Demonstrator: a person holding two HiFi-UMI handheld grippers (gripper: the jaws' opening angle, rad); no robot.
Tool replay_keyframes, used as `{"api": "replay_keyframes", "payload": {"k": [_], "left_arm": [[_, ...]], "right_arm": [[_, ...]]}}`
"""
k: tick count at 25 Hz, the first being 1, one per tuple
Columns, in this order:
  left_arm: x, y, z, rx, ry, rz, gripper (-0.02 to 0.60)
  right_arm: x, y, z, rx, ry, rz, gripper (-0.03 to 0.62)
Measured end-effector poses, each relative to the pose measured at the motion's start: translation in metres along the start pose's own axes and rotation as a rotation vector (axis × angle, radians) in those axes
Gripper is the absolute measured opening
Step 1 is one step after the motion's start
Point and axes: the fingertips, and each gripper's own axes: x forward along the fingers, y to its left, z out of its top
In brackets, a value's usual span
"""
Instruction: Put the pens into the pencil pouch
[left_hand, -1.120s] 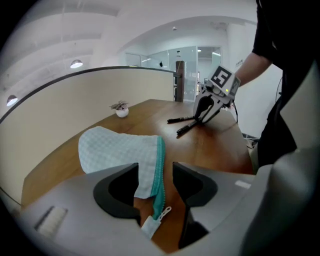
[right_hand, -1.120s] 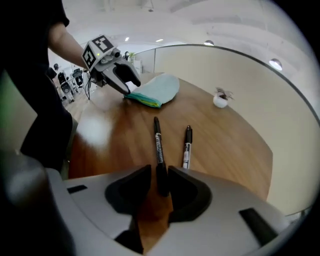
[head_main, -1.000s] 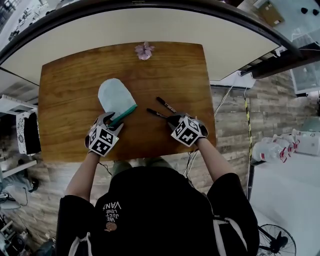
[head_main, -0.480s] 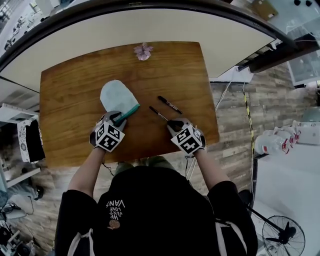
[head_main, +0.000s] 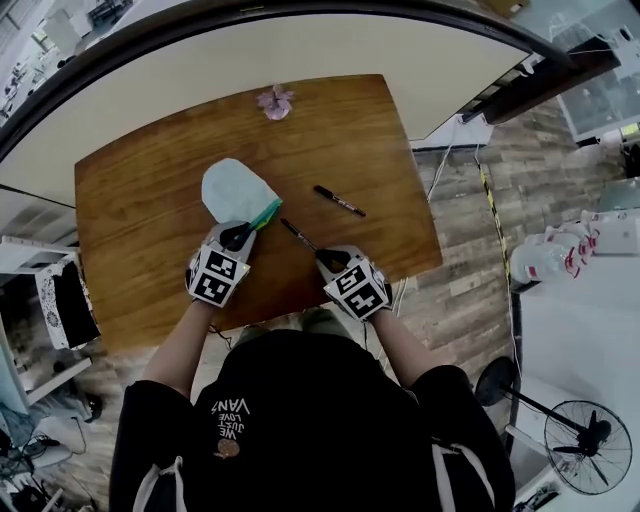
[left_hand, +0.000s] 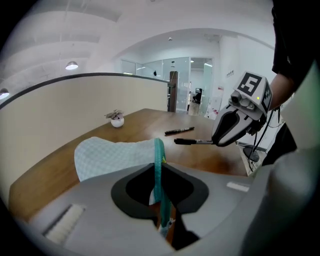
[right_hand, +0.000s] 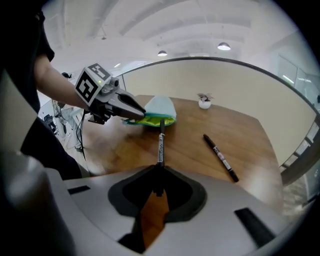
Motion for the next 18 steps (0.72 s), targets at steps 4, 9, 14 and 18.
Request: {"api": "replay_keyframes", "payload": {"k": [4, 9, 14, 18], "left_arm": [[-0.008, -0.005, 0.011, 0.007, -0.041, -0.014, 0.049], [-0.018, -0.019, 0.024, 0.020, -0.084, -0.054, 0.049], [-0.024, -0.037, 0.024, 0.017, -0.109, -0.115, 0.049], [-0.028, -0.048, 0.027, -0.027, -0.146, -0.154, 0.049]], "right_arm": [[0.007, 0.016, 0.014, 0.034, 0.000, 0.014, 0.067], [0.012, 0.027, 0.029, 0.054, 0.017, 0.031, 0.067], [0.012, 0.032, 0.048, 0.224, 0.024, 0.104, 0.067], [0.013, 0.029, 0.062, 0.420, 0.017, 0.179, 0.067]]}}
